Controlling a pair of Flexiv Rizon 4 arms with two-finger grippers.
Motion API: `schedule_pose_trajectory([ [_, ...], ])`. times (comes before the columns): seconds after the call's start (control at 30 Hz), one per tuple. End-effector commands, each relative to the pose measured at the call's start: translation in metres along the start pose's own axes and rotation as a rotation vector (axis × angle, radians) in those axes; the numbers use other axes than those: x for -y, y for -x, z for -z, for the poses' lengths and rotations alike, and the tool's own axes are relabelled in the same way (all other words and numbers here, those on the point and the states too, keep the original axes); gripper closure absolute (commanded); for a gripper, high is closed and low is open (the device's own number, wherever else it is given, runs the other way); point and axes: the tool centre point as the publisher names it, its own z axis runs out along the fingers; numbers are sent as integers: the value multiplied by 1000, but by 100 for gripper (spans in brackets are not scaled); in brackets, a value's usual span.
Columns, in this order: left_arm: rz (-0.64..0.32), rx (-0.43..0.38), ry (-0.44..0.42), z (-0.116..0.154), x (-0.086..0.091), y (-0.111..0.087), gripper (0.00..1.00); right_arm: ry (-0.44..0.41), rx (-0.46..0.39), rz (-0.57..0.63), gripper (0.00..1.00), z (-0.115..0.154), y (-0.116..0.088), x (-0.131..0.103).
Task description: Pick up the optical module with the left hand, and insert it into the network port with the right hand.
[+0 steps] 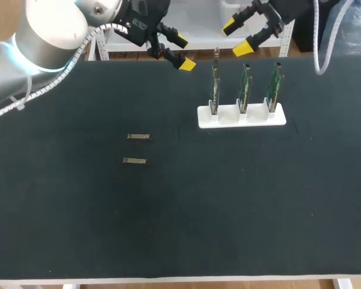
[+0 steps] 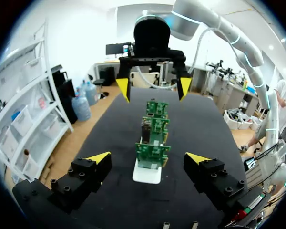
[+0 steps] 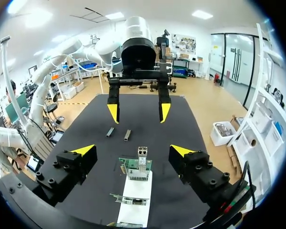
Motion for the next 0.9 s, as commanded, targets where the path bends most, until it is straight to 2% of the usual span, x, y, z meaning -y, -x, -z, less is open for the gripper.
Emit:
schedule_pose_trajectory([
  [0.03,0,-2,2,0,1,0,0,10,0,8,16,3,2,9],
  [0.07,0,-2,2,0,1,0,0,7,4,6,55,3,3,10],
  [0.13,0,-2,2,0,1,0,0,-2,8,10,82,3,5,10],
  [0.17,0,-2,2,0,1,0,0,-7,10,8,100,3,6,11],
  [0.9,0,-2,2,0,1,0,0,28,-3,31,100,-12,13,11],
])
